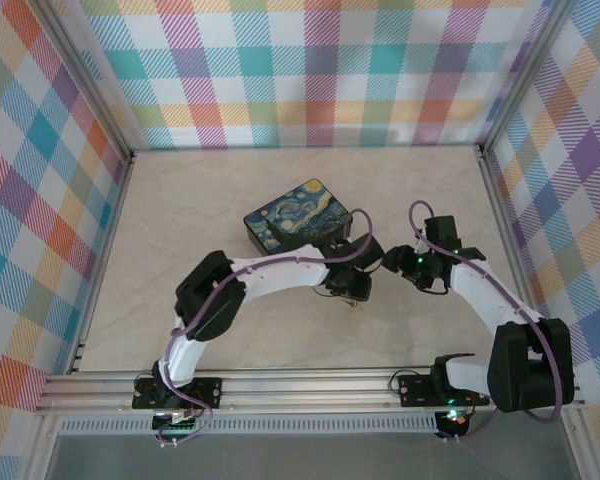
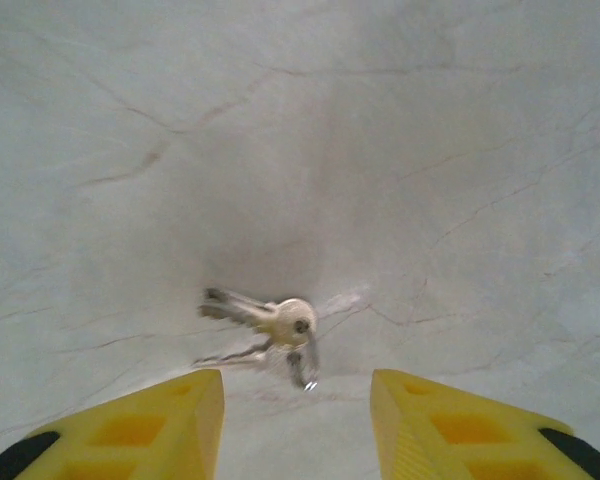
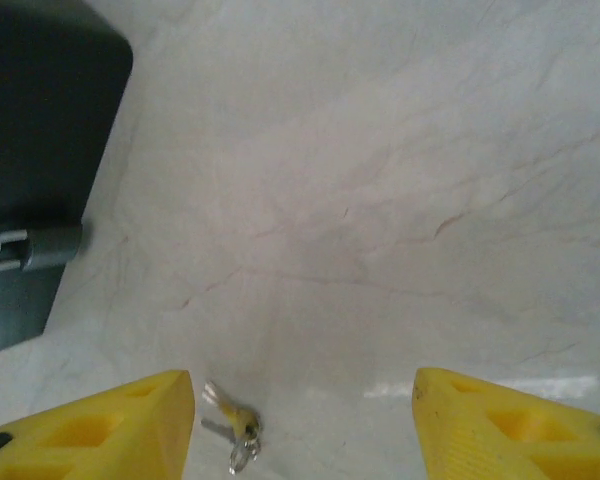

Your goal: Unlock the padlock with the key

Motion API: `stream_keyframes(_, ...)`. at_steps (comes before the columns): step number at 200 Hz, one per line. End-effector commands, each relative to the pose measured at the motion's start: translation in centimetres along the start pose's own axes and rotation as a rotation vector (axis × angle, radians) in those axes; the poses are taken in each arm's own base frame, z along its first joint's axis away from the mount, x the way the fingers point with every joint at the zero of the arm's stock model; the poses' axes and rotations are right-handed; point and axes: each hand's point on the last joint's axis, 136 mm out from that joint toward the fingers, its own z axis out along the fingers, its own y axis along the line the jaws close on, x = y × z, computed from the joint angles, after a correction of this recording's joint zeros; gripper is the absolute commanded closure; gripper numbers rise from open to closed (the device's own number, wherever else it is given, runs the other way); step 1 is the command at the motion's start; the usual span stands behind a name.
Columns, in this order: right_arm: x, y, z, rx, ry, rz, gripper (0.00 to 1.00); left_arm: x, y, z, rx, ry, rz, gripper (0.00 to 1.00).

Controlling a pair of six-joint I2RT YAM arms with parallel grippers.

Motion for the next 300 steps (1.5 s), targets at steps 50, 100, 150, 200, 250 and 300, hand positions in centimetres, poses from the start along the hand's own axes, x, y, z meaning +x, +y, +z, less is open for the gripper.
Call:
stream_keyframes(50, 5.8, 3.5, 1.4, -0.138, 0.151, -0.060, 0.45, -2.0, 4.7, -4.6, 0.038, -0.084, -0.095, 0.57)
stream_keyframes(100, 7.5, 3.5, 3.4, -0.062, 0.209, -0.122, 0.47, -1.7, 7.8, -5.5, 0.025, -0.107, -0.161, 0.57)
stream_keyframes(150, 8.4, 3.8, 4.6, -0.040, 0.236, -0.126, 0.51, -1.1, 8.8, -5.4, 0.026, -0.113, -0.189, 0.57)
stream_keyframes(200, 8.5, 3.8, 5.5, -0.040, 0.247, -0.085, 0.55, -0.5, 9.0, -5.0, 0.043, -0.109, -0.208, 0.57)
stream_keyframes(250, 8.6, 3.9, 6.1, -0.060, 0.246, -0.062, 0.58, 0.0, 9.2, -4.9, 0.047, -0.110, -0.216, 0.57)
stream_keyframes(300, 8.6, 3.6, 6.7, -0.042, 0.255, -0.053, 0.61, 0.1, 9.2, -4.8, 0.052, -0.108, -0.222, 0.57)
